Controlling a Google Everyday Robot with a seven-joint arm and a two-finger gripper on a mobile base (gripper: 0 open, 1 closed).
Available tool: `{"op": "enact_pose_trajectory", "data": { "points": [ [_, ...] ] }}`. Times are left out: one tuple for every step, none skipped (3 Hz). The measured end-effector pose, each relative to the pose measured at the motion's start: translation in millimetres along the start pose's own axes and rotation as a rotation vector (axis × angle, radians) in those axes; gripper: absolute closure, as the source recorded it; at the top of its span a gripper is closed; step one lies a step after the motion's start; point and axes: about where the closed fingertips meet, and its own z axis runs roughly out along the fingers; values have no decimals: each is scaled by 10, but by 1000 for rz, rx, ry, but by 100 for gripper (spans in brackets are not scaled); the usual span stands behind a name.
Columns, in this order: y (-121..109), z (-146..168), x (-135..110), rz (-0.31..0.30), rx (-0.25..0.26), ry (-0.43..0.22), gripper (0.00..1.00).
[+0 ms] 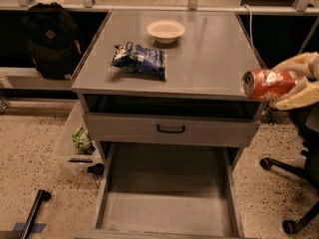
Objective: Place coke can into middle drawer
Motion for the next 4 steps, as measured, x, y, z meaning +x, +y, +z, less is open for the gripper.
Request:
{"op": "enact_pose_trajectory", "data": {
  "points": [
    [402,148,140,1,-18,-4,100],
    [630,229,220,2,-28,-6,100],
    [771,285,279,5,-35,-11,100],
    [1141,718,431,10,-83,-26,100]
  ]
}}
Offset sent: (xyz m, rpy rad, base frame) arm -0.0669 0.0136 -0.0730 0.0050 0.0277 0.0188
